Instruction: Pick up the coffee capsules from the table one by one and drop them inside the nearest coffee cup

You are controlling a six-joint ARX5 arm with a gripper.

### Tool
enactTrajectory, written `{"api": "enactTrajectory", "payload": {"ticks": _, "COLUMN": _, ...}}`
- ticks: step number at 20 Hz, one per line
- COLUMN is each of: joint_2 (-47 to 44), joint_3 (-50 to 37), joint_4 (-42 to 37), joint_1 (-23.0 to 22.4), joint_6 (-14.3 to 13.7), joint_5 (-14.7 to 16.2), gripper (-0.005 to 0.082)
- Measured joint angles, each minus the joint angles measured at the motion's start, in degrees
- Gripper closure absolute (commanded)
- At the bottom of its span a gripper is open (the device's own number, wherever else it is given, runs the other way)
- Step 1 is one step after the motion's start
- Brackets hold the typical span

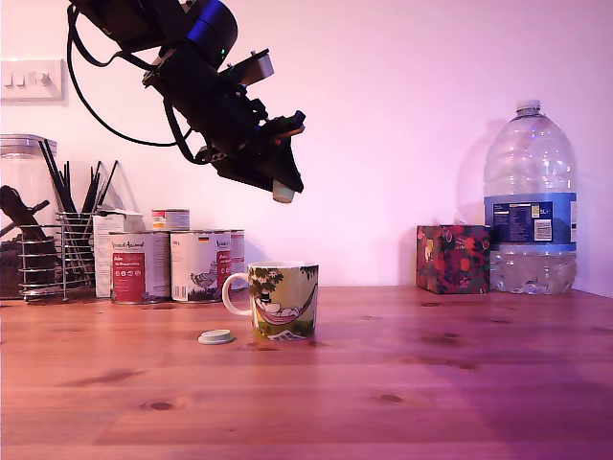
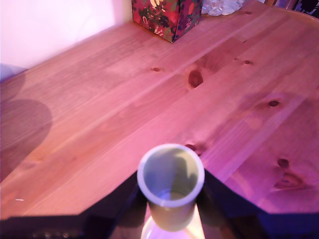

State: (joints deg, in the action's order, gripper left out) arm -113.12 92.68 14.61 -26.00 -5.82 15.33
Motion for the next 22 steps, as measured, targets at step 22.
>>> {"api": "enactTrajectory", "payload": {"ticks": 22, "joint_2": 3.0, "joint_3": -4.3, "joint_4": 6.4, "joint_1": -1.0, "joint_6": 0.2, "joint_5": -1.5, "gripper": 0.0568}}
